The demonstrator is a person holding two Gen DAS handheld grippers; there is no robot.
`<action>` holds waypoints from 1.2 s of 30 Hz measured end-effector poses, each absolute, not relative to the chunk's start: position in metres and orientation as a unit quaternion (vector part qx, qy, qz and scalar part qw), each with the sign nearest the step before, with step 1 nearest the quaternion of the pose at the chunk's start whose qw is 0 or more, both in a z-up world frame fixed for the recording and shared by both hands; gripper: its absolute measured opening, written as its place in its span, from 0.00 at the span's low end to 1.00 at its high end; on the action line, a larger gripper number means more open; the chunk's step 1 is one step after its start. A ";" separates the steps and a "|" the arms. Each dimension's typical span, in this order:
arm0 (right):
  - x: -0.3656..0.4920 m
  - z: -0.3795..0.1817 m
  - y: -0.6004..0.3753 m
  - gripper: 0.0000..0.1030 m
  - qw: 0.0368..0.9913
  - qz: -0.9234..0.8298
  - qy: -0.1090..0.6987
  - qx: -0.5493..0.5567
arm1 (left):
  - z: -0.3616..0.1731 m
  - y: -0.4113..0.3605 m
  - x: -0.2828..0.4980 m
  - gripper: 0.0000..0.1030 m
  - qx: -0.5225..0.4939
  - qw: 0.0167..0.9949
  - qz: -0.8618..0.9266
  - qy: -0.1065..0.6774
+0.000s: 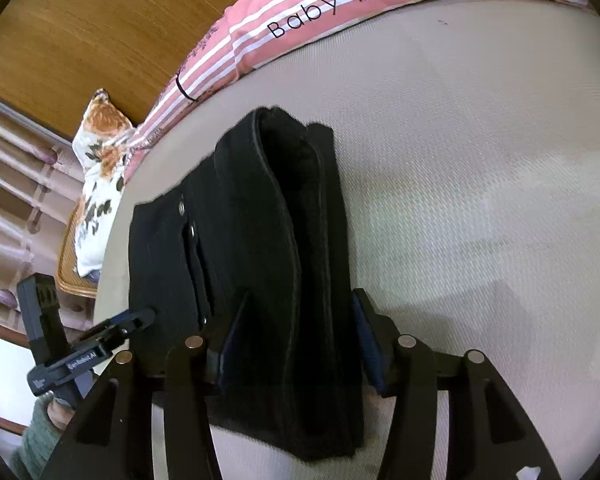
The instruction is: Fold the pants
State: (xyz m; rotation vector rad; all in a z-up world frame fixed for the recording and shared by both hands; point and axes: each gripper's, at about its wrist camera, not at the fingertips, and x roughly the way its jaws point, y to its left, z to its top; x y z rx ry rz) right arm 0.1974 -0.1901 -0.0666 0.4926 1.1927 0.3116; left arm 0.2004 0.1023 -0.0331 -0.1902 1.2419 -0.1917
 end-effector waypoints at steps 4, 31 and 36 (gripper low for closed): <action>0.176 -0.062 -0.191 0.47 0.790 0.137 0.555 0.221 | -0.032 0.102 0.181 0.62 -0.081 0.807 -0.087 0.579; 0.108 0.010 -0.194 0.66 0.866 0.107 0.451 0.187 | 0.021 0.092 0.100 0.71 -0.025 0.861 -0.014 0.508; 0.075 0.028 -0.161 0.83 0.902 0.065 0.420 0.080 | 0.030 0.089 0.072 0.73 -0.046 0.863 0.011 0.504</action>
